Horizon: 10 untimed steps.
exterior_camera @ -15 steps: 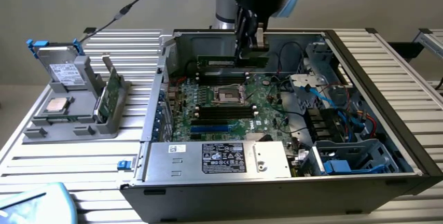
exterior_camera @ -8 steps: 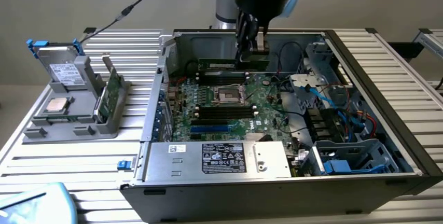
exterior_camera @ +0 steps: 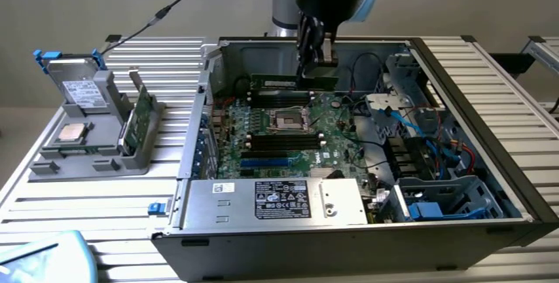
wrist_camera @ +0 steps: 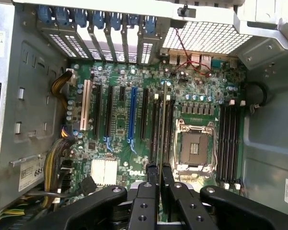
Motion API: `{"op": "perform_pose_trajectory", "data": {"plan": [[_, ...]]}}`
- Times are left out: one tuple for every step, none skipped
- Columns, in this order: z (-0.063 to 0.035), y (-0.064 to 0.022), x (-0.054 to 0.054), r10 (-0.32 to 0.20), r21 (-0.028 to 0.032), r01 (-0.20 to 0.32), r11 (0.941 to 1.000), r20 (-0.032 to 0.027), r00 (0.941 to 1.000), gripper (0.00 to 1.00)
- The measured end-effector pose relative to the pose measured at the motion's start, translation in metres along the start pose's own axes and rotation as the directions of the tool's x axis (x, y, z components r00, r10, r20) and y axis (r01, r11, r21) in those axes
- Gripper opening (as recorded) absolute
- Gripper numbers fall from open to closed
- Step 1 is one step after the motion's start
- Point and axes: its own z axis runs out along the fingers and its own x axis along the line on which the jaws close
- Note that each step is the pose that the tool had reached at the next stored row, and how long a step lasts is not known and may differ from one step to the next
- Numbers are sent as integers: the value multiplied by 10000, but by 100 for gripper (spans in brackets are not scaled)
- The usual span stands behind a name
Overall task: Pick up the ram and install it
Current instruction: 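Pick up the ram and move it above insertion slot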
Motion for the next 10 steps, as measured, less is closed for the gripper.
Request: {"op": "perform_pose_trajectory", "data": {"plan": [[11,-5,-23,6,-4,-6,10000,-43,10000,15],[21,-11,-47,11,-8,-11,10000,-88,10000,15],[31,-17,-69,16,-13,-16,10000,-134,9999,15],[41,-21,-91,23,-18,-24,10000,-190,9998,15],[47,-23,-106,32,-25,-32,10000,-262,9997,15],[50,-24,-115,46,-40,-48,10000,-384,9993,15],[53,-25,-125,62,-52,-65,10000,-521,9986,15],[57,-26,-135,76,-61,-81,9999,-642,9979,15],[62,-29,-150,89,-66,-94,9999,-749,9971,15],[68,-35,-168,98,-71,-105,9999,-827,9965,15]]}}
